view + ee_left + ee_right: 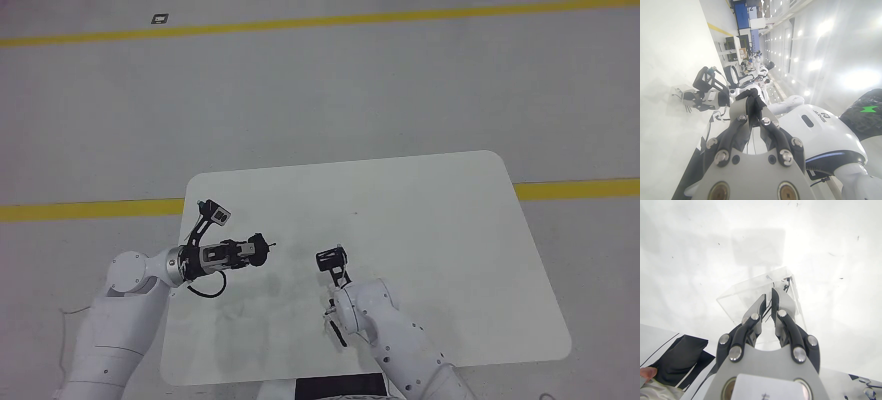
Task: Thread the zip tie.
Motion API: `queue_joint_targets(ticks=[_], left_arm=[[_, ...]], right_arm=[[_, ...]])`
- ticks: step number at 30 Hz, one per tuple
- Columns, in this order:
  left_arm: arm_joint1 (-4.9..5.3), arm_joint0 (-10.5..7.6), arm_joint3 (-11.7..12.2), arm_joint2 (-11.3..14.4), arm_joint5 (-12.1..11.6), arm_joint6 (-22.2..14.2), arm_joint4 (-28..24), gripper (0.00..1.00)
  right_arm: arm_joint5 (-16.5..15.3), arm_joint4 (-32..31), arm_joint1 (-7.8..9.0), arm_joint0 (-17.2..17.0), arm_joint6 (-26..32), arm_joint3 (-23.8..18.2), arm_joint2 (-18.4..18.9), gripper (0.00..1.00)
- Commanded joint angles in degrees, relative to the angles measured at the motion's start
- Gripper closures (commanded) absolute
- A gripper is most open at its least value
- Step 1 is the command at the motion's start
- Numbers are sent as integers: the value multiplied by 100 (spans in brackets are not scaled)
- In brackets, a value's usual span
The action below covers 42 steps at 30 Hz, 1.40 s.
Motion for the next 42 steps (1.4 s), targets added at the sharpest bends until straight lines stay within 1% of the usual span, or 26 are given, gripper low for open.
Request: queue_joint_targets(ticks=[1, 3, 9, 12, 14, 19, 27, 28, 29, 30, 33, 37, 42], left_arm=[[0, 0, 0, 0, 0, 0, 0, 100], [0, 0, 0, 0, 0, 0, 0, 100], [0, 0, 0, 0, 0, 0, 0, 100], [0, 0, 0, 0, 0, 0, 0, 100], [0, 0, 0, 0, 0, 0, 0, 100], [0, 0, 0, 0, 0, 0, 0, 100], [0, 0, 0, 0, 0, 0, 0, 100], [0, 0, 0, 0, 0, 0, 0, 100], [0, 0, 0, 0, 0, 0, 0, 100], [0, 0, 0, 0, 0, 0, 0, 100], [0, 0, 0, 0, 0, 0, 0, 100], [0, 0, 0, 0, 0, 0, 0, 100], [0, 0, 0, 0, 0, 0, 0, 100]], right_arm=[[0, 0, 2, 20, 3, 26, -24, 91], [0, 0, 3, 32, 4, 39, -38, 89], [0, 0, 11, 57, 12, 58, -55, 89], [0, 0, 15, 73, 15, 73, -66, 93], [0, 0, 17, 84, 15, 85, -75, 100], [0, 0, 19, 70, -5, 59, -75, 100], [0, 0, 82, -36, 1, -182, -81, 100], [0, 0, 90, -40, 2, -187, -90, 91], [0, 0, 92, -41, -3, -180, -93, 78], [0, 0, 93, -38, -10, -165, -95, 72], [0, 0, 84, -23, -18, -115, -103, 69], [0, 0, 64, 1, -19, -55, -121, 69], [0, 0, 53, 30, -12, 4, -138, 73]])
